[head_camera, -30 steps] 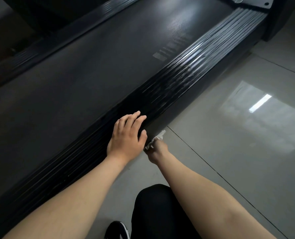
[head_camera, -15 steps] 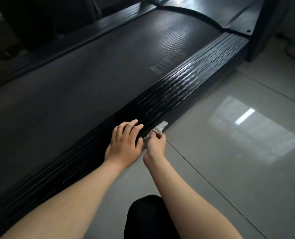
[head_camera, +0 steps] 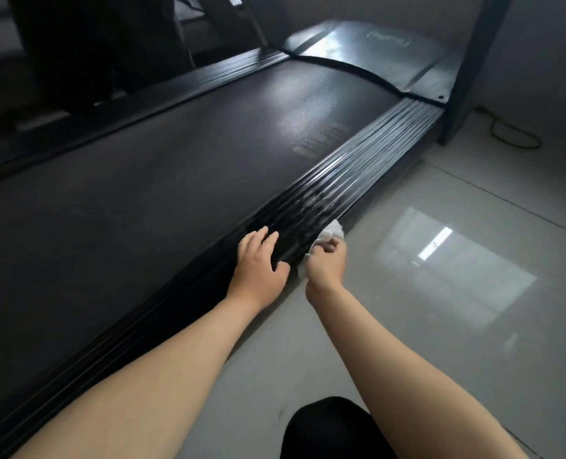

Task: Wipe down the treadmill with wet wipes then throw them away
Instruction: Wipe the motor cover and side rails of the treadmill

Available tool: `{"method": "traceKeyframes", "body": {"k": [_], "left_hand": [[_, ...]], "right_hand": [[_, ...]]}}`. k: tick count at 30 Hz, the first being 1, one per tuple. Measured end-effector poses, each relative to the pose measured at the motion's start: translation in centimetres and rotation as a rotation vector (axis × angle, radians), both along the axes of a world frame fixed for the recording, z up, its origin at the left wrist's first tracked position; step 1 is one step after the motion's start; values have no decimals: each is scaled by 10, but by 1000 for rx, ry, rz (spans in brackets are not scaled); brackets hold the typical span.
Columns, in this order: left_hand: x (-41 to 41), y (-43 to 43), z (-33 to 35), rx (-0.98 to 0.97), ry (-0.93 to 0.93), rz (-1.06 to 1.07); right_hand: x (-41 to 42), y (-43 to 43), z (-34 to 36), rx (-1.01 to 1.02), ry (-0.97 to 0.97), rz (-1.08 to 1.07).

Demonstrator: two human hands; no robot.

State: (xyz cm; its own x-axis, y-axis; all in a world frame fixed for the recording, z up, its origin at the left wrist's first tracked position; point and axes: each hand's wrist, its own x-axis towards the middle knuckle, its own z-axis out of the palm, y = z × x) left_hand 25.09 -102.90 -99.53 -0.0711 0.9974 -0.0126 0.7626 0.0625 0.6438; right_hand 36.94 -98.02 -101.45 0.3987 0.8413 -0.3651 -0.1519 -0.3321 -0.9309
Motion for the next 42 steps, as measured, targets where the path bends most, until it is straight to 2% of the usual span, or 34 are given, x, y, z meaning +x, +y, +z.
{"method": "traceKeyframes", "body": {"k": [3, 6, 9, 11, 15, 19, 21, 24, 28, 33, 38, 42], "left_hand": [[-37, -13, -1, -53, 154, 12], [-73, -27, -8, -130, 329, 22], [-86, -33, -15, -137, 333, -9], [-87, -34, -14, -118, 317, -28], [-96, -37, -11, -103, 281, -74], [-101, -42, -14, -92, 270, -134], [-102, -43, -15, -86, 253, -142], [-103, -42, -15, -69, 231, -152], [-105, -43, -17, -33, 213, -162], [-107, -43, -18, -16, 197, -173], [-102, -39, -20, -12, 164, -115], [-99, -36, -23, 14, 138, -45]], "right_hand": [[1, 9, 5, 114, -412, 132], [-10, -11, 1, 235, -742, 348], [-29, -35, 2, 301, -1002, 604], [-40, -54, 7, 342, -1079, 733], [-47, -80, 10, 426, -1151, 904], [-32, -58, 12, 110, -1157, 817], [-35, -55, 12, 42, -1124, 761], [-54, -71, 11, 79, -1129, 797], [-60, -106, 6, 255, -1193, 878], [-55, -109, 8, 239, -1270, 951], [-48, -61, 13, 8, -1196, 795], [-43, -12, 16, -67, -1192, 694]]}}
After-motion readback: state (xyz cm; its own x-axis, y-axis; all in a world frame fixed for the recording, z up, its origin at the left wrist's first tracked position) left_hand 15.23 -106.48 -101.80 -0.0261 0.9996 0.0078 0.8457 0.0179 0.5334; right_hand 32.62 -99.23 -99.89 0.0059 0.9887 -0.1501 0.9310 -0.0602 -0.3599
